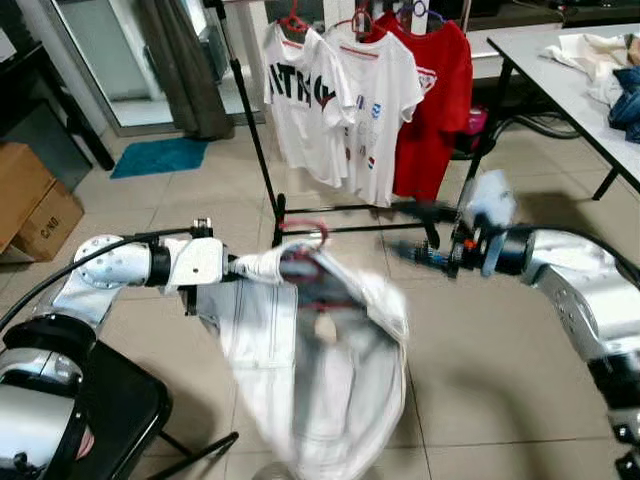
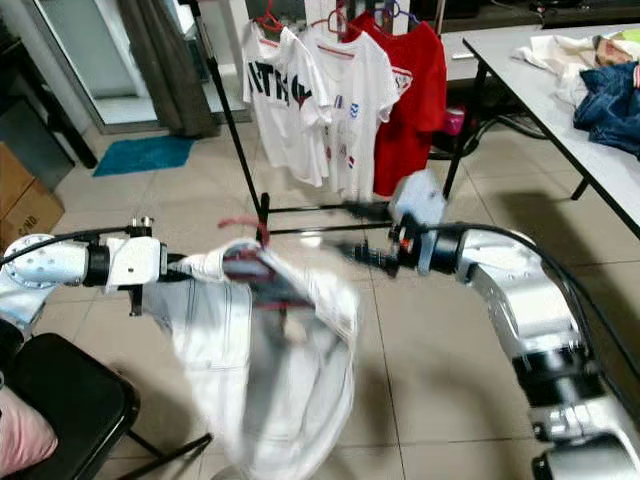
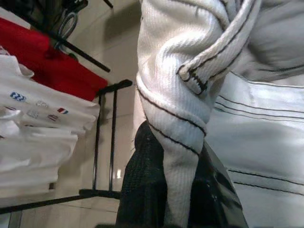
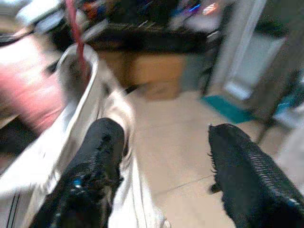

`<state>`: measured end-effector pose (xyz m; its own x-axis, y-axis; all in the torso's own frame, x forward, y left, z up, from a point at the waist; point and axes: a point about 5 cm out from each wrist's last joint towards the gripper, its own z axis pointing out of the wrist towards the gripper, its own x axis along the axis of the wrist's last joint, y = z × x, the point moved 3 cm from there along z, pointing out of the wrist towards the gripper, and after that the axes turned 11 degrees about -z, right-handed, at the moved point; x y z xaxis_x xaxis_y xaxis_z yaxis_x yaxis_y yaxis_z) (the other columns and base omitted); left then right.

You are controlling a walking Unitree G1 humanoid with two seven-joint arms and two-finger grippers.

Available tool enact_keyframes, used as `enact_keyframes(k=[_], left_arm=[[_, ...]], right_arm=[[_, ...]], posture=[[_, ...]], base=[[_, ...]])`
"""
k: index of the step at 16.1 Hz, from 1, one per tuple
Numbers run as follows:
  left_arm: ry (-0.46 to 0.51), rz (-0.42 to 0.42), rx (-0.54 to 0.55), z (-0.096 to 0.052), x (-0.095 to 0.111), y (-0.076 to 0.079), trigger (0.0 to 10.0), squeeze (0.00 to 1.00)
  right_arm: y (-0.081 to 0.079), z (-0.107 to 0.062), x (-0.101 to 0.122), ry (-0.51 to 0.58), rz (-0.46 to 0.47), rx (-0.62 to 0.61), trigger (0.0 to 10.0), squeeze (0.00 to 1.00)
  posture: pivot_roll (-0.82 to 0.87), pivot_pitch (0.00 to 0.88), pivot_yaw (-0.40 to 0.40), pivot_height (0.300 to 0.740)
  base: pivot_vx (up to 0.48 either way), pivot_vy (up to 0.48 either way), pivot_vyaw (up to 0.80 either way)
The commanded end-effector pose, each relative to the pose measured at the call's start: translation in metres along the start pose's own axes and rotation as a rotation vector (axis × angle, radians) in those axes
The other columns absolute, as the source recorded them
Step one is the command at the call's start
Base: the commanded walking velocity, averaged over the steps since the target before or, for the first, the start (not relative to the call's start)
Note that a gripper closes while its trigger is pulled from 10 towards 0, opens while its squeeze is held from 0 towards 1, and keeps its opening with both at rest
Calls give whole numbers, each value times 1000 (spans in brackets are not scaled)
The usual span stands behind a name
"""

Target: Hang hanger

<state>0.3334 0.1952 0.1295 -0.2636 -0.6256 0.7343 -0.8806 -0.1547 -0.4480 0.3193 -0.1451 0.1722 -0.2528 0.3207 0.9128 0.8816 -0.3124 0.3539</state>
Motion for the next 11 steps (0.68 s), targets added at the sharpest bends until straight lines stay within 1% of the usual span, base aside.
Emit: enact_keyframes(k=[1, 3, 4, 5, 6, 8, 10, 11], left_arm=[[44, 42, 58, -13, 12, -16, 0, 0], [95, 64, 57, -12, 23, -19, 0, 0], [111, 72, 53, -11, 27, -21, 0, 0], [123, 79, 50, -10, 30, -22, 0, 0], [131, 82, 52, -9, 32, -23, 0, 0], [163, 81, 59, -8, 39, -26, 0, 0], [175, 77, 61, -7, 41, -27, 0, 0], [185, 75, 62, -5, 43, -29, 0, 0]], right_arm=[[-15, 5, -5, -28, -8, 144, 10000, 1000], [-34, 11, -10, -42, -4, 284, 10000, 1000], [-41, 15, -12, -37, 6, 336, 10000, 933], [-47, 18, -12, -28, 17, 375, 10000, 584], [-49, 20, -13, -26, 25, 388, 10000, 0], [-59, 32, -18, -30, 37, 414, 10000, 0], [-61, 39, -20, -29, 45, 403, 10000, 0], [-60, 45, -21, -37, 41, 368, 10000, 0]], posture=[[-63, 0, 148, 740], [-54, 0, 141, 740], [-49, 0, 138, 740], [-49, 0, 138, 740], [-49, 0, 138, 740], [-45, 0, 136, 740], [-45, 0, 136, 740], [-46, 0, 141, 740]], base=[[0, 0, 0], [0, 0, 0], [0, 0, 0], [0, 0, 0], [0, 0, 0], [0, 0, 0], [0, 0, 0], [0, 0, 0]])
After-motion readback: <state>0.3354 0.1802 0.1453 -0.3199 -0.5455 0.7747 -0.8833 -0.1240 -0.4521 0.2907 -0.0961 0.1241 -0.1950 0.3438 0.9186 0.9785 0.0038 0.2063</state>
